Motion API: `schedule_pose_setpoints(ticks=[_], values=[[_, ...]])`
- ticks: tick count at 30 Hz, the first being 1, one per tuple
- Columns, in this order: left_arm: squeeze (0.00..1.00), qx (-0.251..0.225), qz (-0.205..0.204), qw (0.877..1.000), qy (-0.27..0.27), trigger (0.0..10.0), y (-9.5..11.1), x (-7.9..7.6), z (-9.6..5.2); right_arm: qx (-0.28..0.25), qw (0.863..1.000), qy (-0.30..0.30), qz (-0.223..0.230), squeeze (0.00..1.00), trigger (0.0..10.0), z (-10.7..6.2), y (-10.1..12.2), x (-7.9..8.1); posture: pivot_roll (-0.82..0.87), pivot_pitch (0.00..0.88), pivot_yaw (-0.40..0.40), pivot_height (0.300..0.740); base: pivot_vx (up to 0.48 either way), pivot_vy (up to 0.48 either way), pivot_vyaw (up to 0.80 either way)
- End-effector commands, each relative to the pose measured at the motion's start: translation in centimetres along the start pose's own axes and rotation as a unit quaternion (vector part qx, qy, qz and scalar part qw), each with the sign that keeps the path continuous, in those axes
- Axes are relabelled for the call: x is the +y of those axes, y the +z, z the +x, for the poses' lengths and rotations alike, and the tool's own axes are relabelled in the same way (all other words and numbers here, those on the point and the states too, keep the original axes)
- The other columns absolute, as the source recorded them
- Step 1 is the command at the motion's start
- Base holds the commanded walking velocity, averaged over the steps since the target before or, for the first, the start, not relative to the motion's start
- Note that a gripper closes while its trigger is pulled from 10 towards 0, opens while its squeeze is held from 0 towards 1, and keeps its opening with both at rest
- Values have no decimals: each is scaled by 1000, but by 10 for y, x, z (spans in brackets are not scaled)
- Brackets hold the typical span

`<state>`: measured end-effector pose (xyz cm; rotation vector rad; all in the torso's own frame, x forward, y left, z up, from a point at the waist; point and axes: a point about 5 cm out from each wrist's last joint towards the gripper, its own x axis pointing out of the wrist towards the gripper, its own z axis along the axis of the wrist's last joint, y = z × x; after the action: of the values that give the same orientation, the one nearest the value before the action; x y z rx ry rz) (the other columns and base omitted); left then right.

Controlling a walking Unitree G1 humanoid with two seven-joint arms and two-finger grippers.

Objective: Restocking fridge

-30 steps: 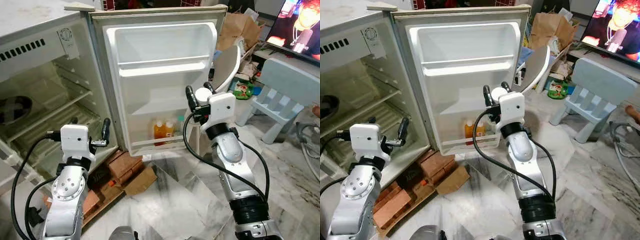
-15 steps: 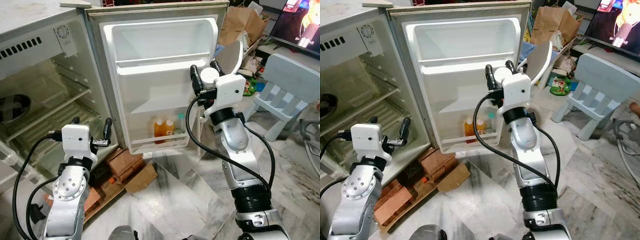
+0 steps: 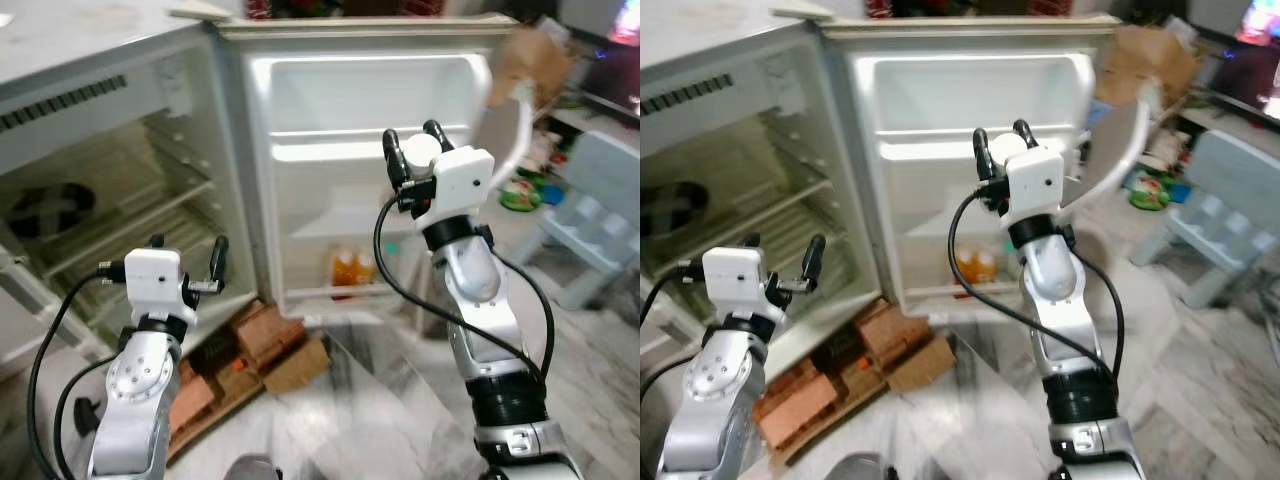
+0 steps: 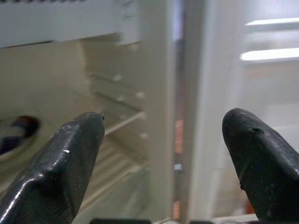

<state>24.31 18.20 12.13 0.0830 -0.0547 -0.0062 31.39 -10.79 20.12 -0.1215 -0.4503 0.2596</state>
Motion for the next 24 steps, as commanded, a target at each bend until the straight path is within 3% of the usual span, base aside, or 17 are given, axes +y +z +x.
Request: schedule_pose_setpoints(ticks=[1, 4, 10, 14, 21, 24], values=[[0, -8, -3, 1000, -13, 10000, 5, -5, 1, -6, 1000, -23, -13, 0, 10000, -2, 3, -12, 176, 0, -43, 740, 251, 412, 0], [0, -6, -1, 1000, -16, 10000, 5, -5, 0, 2, 999, -31, -17, 0, 10000, -5, 0, -13, 176, 0, -44, 740, 160, 412, 0], [0, -1, -7, 999, -50, 10000, 3, -13, -3, 33, 995, -80, -49, 0, 10000, -15, -8, -26, 175, 0, -46, 740, 0, 0, 0], [0, 0, -5, 997, -78, 10000, 4, -23, -6, 52, 991, -110, -51, 0, 10000, -19, -14, -35, 172, 0, -47, 740, 0, 0, -600], [0, -5, -19, 995, -97, 10000, 6, -26, -8, 40, 993, -101, -52, 0, 10000, -12, -11, -34, 181, 0, -50, 740, 0, 0, -750], [0, -6, -20, 995, -99, 10000, 7, -25, -9, 29, 994, -91, -52, 0, 10000, -6, -7, -31, 183, 0, -50, 740, 0, 0, 0]])
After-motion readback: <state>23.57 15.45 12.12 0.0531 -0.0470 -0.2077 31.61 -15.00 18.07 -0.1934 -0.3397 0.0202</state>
